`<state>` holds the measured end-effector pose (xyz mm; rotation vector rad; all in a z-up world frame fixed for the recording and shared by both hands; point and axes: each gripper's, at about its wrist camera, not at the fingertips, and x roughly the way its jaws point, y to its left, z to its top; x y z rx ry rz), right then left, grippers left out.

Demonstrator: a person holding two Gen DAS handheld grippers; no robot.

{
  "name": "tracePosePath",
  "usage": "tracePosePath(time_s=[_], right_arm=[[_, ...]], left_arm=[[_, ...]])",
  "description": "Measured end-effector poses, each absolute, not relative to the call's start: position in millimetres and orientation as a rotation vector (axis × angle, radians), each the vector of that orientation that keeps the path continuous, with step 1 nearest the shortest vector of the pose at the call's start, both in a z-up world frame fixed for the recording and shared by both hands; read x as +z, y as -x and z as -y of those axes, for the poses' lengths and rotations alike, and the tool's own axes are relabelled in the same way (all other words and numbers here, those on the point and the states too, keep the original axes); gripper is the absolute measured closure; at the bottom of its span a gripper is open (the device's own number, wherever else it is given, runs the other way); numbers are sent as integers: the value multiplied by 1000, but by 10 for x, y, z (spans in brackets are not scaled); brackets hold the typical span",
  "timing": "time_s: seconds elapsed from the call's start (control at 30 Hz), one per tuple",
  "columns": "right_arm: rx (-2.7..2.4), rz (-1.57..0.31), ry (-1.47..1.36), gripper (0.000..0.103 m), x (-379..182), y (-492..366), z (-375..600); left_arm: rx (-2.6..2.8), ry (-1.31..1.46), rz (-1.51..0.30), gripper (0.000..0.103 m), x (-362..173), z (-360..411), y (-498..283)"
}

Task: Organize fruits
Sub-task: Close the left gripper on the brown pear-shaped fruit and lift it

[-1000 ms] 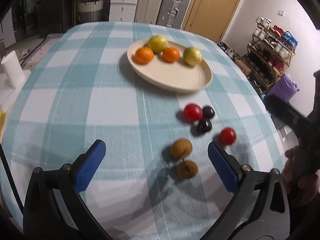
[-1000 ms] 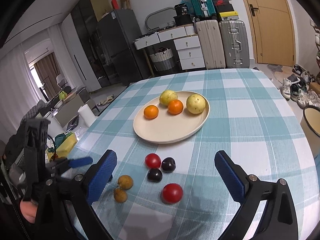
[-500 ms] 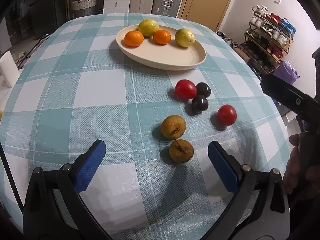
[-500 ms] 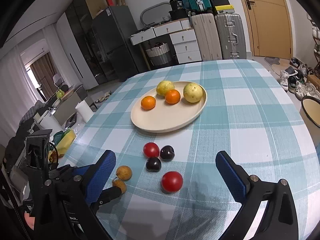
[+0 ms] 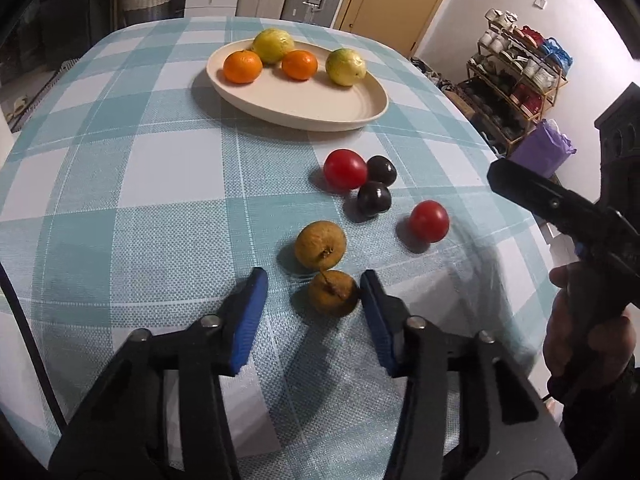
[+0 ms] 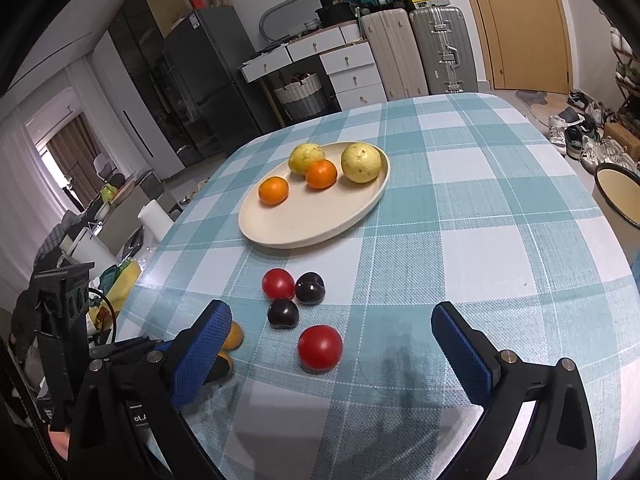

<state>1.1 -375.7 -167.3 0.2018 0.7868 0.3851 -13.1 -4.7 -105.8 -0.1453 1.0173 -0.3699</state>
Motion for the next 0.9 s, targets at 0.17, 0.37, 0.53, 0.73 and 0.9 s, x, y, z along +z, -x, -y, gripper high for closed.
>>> tracePosePath(time_s=[0.17, 0.37, 0.53, 0.73, 0.9], right_arm=[[380, -792, -193, 1, -1669, -6, 3757], [392, -787, -192, 1, -1631, 17, 3733], [462, -834, -247, 1, -1647, 3, 3664], [529, -878, -266, 1, -1708, 11, 3476], [595, -906, -252, 1, -1736, 33, 3272]], left_arm=[[-416, 161, -1042, 80, -1077, 65, 131], [-434, 162, -1036, 80, -1051, 52, 167], [-419, 175, -1022, 80, -1014, -75, 226], [-407, 202, -1006, 80, -930, -310, 275], [-345, 236, -954, 80, -773, -662, 252]])
